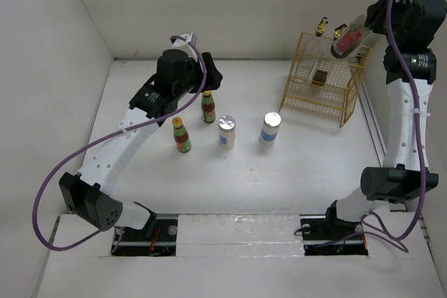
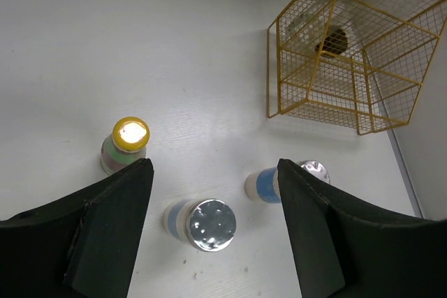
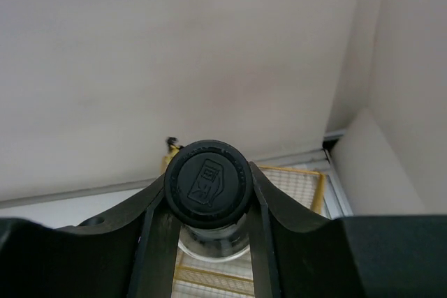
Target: Organize the condiment bottles
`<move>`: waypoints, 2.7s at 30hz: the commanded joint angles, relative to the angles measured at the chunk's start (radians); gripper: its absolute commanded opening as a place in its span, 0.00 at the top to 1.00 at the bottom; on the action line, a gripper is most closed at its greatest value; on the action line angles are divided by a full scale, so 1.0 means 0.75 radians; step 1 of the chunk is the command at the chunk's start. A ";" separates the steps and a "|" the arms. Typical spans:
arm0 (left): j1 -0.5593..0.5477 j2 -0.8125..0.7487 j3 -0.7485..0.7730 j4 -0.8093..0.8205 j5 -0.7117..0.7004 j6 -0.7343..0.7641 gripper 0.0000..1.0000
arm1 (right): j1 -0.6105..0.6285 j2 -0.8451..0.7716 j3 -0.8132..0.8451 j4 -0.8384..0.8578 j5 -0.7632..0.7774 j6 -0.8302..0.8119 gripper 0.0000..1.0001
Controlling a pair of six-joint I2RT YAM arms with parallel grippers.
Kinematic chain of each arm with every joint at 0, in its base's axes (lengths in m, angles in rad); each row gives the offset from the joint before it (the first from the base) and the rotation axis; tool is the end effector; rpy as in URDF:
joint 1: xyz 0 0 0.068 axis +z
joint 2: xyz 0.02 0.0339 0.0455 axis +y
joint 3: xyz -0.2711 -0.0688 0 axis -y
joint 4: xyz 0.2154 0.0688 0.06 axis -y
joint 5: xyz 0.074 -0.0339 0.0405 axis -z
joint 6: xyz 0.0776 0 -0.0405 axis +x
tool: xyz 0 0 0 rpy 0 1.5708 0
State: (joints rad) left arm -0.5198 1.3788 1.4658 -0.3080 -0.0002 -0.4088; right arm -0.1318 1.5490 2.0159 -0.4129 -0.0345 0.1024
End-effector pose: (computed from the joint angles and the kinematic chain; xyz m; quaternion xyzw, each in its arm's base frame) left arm 0.2826 -0.1617 0.4249 0.0432 0.7796 -0.2797 0.5587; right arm 0.3282 -0.0408 0.5432 0.0679 0.6844 0.0012 0.7259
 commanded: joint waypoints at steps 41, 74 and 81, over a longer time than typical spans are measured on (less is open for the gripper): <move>0.002 0.013 -0.018 0.028 0.017 -0.017 0.32 | -0.213 0.530 0.474 0.362 0.040 0.123 1.00; 0.002 -0.024 -0.054 0.041 0.017 -0.042 0.32 | -0.037 0.471 -0.203 0.350 0.234 -0.114 0.47; 0.002 -0.008 -0.024 0.014 0.017 -0.042 0.32 | -0.037 0.393 -0.033 0.322 0.204 -0.018 0.27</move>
State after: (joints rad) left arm -0.5198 1.4029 1.4307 -0.3084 0.0139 -0.4351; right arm -0.1684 1.9415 1.8954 -0.2173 0.1242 0.0483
